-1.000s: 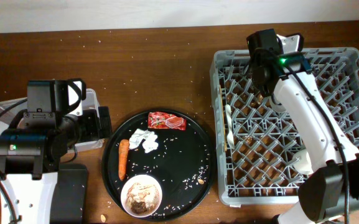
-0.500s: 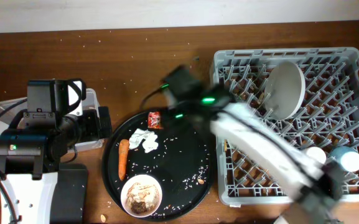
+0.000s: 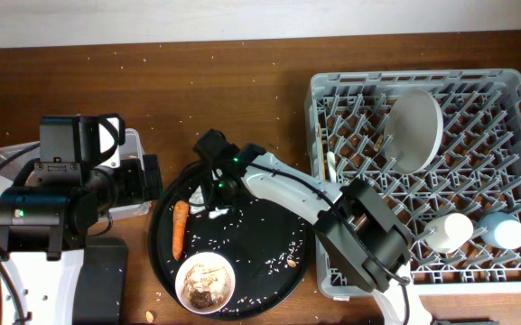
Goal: Sort waste into correct bins and load items into the dishwasher rack
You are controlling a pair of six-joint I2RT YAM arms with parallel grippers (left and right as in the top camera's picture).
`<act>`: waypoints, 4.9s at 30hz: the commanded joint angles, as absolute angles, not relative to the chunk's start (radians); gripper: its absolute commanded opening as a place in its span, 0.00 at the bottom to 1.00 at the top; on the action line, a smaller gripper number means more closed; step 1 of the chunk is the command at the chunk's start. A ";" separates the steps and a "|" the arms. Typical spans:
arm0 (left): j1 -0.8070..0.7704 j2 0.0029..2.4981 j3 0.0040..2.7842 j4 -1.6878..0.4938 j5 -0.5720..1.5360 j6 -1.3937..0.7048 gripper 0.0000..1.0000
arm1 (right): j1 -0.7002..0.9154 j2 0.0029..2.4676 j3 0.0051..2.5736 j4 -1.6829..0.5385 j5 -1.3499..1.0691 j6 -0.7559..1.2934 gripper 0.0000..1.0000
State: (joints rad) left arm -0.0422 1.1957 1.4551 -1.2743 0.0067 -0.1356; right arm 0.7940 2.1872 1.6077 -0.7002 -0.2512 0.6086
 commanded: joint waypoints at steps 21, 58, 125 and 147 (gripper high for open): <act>-0.035 1.196 1.463 -1.309 0.241 -0.134 0.99 | 0.688 1.906 1.478 -0.861 -0.187 0.419 0.41; -0.276 1.607 1.515 -1.254 -0.052 -0.171 0.00 | 0.490 1.095 1.510 -1.160 0.056 0.502 0.99; -0.220 1.670 0.897 -0.791 -0.034 -0.257 0.42 | 0.713 0.830 1.425 -1.261 0.438 0.349 0.99; 0.149 1.572 1.679 -1.527 -0.009 -0.283 0.45 | 0.713 0.830 1.425 -1.261 0.438 0.349 0.99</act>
State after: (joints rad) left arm 0.1761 1.5883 1.6741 -1.4773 -0.0063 -0.2806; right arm 0.7086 0.8349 1.4220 -1.2648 0.4221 0.3401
